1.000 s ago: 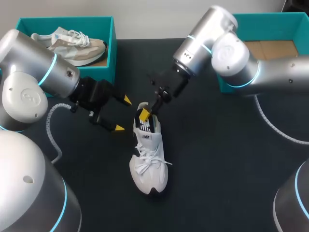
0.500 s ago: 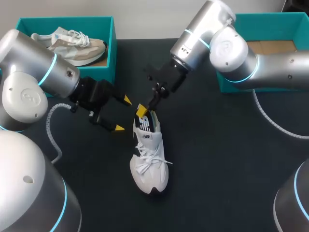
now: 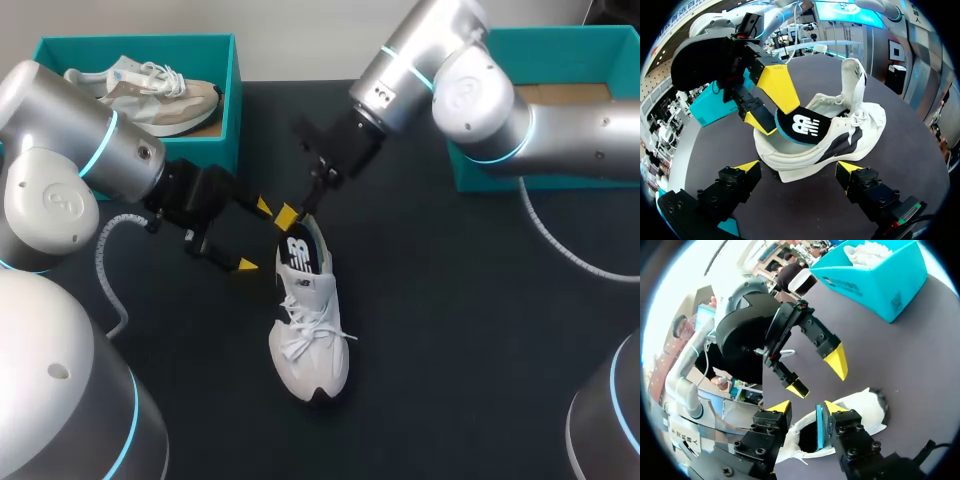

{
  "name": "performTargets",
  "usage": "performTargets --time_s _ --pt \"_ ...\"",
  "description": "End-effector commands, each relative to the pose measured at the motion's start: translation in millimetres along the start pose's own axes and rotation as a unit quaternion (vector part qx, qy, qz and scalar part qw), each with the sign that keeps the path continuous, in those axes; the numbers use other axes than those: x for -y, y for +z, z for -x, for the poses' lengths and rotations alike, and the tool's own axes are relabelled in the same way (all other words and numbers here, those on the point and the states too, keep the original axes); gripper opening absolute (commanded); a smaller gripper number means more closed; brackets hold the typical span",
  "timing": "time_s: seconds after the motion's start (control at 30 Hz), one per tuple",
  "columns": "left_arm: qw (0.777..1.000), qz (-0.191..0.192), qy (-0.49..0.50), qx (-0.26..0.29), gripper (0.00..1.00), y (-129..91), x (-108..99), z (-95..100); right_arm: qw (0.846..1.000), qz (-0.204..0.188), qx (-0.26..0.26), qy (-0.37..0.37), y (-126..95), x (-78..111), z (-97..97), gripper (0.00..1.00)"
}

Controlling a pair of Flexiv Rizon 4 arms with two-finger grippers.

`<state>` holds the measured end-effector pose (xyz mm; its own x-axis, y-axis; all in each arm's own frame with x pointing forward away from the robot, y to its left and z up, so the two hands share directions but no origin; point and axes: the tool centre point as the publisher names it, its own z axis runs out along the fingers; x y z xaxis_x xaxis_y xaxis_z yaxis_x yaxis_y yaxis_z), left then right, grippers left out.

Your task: Take the shoe out of the shoebox, open the shoe tongue, remove and reinsert the insole, then place the shoe into the shoebox

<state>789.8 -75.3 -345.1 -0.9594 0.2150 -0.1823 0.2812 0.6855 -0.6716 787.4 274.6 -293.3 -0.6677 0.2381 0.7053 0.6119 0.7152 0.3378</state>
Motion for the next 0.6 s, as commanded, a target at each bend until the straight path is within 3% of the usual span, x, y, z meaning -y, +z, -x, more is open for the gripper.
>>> performTargets --time_s 0.03,0.33,0.6 --pt "1.0 0.002 0.0 0.0 1.0 0.1 0.2 -0.6 1.0 0.001 0.018 -0.011 -14.6 -11.0 -5.9 0.43" --pt "1.0 0.002 0.0 0.0 1.0 0.1 0.2 -0.6 0.996 0.055 0.067 -0.03 -58.8 -5.7 -36.8 0.43" --pt "1.0 0.002 0.0 0.0 1.0 0.1 0.2 -0.6 0.991 0.115 0.07 -0.006 -58.5 20.1 -46.9 0.33"
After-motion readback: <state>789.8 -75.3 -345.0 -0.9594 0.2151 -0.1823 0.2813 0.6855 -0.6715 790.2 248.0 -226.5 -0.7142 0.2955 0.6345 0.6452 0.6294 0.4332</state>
